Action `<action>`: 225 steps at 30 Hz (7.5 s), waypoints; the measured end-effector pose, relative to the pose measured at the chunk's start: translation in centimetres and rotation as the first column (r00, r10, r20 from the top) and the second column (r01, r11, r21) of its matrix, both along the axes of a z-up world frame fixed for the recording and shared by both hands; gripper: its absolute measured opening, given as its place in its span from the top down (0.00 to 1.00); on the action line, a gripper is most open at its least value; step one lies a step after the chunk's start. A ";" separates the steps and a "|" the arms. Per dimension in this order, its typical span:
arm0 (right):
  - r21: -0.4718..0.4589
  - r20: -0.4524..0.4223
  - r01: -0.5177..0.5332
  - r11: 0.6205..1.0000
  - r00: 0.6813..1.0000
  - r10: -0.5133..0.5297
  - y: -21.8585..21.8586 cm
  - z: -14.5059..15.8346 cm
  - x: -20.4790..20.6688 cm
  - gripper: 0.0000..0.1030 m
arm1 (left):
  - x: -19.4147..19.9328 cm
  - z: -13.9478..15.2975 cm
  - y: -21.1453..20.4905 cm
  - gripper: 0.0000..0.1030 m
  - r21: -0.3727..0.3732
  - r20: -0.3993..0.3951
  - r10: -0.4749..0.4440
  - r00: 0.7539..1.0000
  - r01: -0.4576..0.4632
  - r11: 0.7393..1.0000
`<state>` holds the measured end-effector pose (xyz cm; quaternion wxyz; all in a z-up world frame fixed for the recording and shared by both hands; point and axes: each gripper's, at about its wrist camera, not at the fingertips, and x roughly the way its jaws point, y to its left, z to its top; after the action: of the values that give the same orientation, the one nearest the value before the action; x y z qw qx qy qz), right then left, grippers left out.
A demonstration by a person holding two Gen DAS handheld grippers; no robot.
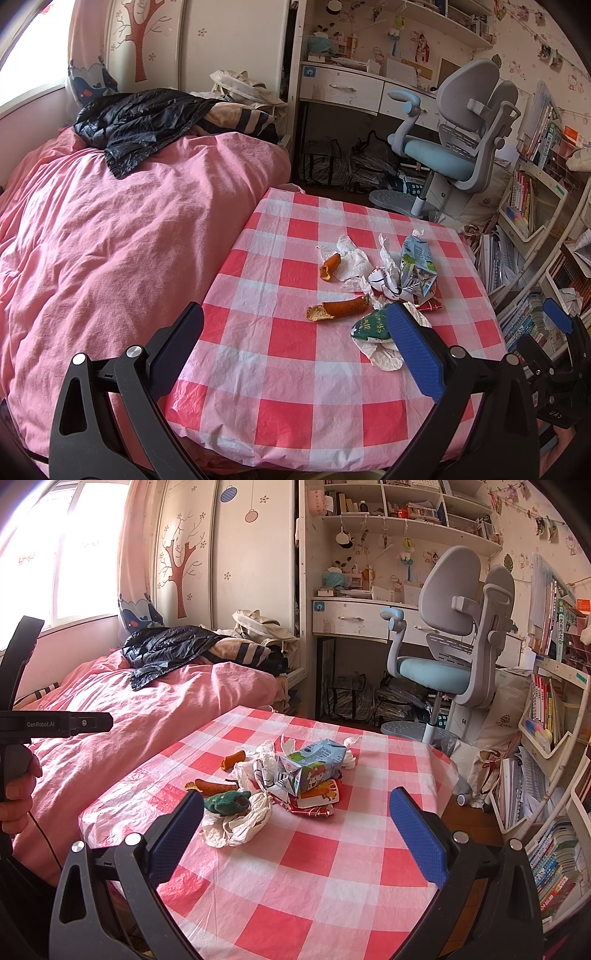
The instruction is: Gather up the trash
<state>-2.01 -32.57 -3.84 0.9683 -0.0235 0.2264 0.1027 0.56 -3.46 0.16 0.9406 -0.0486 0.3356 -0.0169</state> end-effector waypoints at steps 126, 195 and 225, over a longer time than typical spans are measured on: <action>0.056 -0.200 -0.076 0.996 0.976 0.086 1.5 -2.5 4.4 0.06 | 2.4 -1.6 -1.0 0.07 0.101 -0.069 0.057 0.996 -0.050 0.994; 0.216 -0.166 -0.111 0.970 0.975 0.149 -5.0 -0.8 6.9 0.85 | 7.6 -12.2 -15.0 0.58 -0.080 -0.379 -0.420 0.824 0.423 0.903; 0.050 -0.487 -0.002 0.999 0.873 0.026 -5.2 -9.5 7.8 0.84 | -4.8 -8.3 -8.8 0.71 -0.067 -0.255 -0.380 0.889 0.376 0.924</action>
<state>5.82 -37.77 -13.32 0.8797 0.0249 0.4601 0.1178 -4.19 -12.25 -8.13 0.8659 0.0084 0.4604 -0.1956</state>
